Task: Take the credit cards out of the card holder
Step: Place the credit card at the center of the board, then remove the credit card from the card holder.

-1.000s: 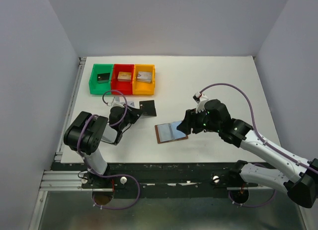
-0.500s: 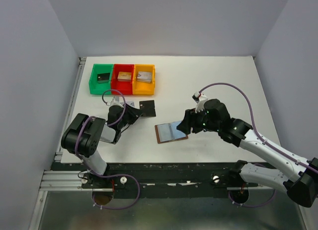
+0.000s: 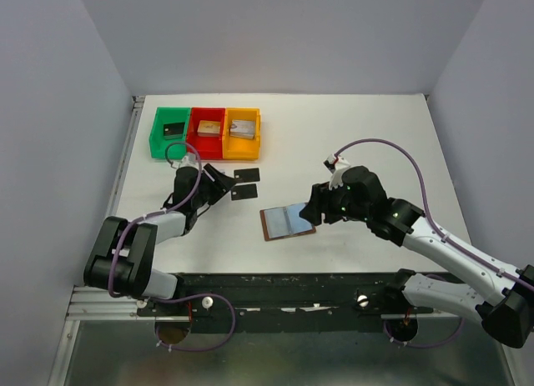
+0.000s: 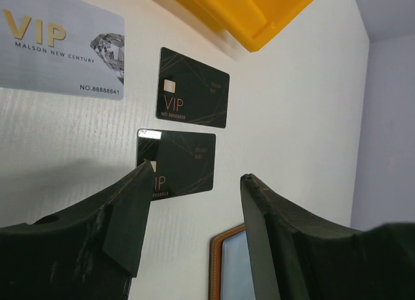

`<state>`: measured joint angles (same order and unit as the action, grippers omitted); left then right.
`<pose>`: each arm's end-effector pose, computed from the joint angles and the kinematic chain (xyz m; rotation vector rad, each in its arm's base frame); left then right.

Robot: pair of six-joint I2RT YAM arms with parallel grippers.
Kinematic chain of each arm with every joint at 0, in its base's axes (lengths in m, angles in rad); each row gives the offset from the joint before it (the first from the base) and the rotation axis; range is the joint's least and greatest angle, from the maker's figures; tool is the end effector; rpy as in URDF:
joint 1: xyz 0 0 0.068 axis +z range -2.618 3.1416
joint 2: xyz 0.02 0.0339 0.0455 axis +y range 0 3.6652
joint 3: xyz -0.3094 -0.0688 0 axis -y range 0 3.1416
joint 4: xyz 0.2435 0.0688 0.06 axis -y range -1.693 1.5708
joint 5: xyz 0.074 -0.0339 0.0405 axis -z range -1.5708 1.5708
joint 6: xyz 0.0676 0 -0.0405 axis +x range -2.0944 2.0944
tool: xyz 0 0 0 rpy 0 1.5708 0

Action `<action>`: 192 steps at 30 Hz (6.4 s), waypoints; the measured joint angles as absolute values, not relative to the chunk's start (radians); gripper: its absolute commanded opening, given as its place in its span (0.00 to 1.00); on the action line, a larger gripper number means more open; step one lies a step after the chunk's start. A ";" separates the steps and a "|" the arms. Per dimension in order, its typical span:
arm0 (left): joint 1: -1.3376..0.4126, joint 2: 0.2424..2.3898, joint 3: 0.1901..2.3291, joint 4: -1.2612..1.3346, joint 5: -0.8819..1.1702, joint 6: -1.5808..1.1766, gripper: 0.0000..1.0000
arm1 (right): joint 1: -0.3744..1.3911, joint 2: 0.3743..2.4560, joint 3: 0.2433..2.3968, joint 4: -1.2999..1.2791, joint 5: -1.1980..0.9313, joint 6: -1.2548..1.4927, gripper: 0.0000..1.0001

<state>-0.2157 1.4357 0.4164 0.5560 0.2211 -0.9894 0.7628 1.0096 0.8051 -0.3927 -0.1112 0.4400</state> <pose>0.2725 -0.0749 0.1816 -0.6780 2.0575 -0.9550 0.1558 0.1593 0.3054 -0.4323 2.2374 0.7867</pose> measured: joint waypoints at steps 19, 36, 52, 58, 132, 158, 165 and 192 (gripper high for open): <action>-0.415 1.169 0.513 0.109 -0.014 -0.815 0.62 | 0.727 1.147 0.815 -0.481 0.113 0.445 0.74; -0.631 1.095 0.436 0.099 -0.067 -0.834 0.99 | 0.612 1.496 0.821 -0.461 0.138 0.453 0.50; -0.630 0.932 0.301 0.212 -0.063 -0.911 0.99 | 0.559 1.566 0.870 -0.414 0.062 0.444 0.52; -0.630 0.933 0.303 0.224 -0.036 -0.909 0.90 | 0.559 1.614 0.902 -0.408 0.053 0.437 0.17; -0.730 1.399 0.517 0.262 0.223 -0.695 0.72 | 0.581 1.494 0.730 -0.311 -0.181 0.523 0.00; -0.768 1.380 0.531 0.265 0.229 -0.653 0.70 | 0.581 1.499 0.731 -0.311 -0.181 0.522 0.00; -0.786 1.401 0.565 0.251 0.229 -0.633 0.72 | 0.581 1.500 0.733 -0.314 -0.181 0.515 0.00; -0.831 1.435 0.622 0.215 0.228 -0.585 0.83 | 0.581 1.504 0.736 -0.319 -0.180 0.507 0.00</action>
